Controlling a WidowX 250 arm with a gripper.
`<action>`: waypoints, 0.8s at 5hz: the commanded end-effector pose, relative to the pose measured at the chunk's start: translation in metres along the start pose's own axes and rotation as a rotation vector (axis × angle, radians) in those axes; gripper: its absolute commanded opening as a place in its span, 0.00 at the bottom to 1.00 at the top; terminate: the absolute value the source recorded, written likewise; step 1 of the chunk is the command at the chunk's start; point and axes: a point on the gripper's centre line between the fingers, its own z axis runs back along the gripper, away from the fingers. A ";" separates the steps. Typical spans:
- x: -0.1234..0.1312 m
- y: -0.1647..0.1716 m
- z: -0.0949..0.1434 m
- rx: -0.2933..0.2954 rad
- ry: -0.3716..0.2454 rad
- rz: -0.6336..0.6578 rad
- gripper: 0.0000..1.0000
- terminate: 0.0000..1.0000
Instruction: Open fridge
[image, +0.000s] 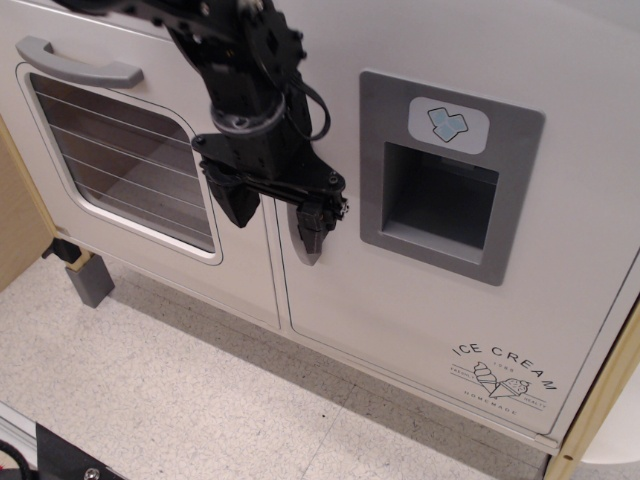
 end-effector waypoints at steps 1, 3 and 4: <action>0.037 0.008 -0.008 0.027 -0.136 -0.026 1.00 0.00; 0.041 0.007 -0.011 0.027 -0.178 -0.015 1.00 0.00; 0.042 0.008 -0.013 0.030 -0.173 -0.025 1.00 0.00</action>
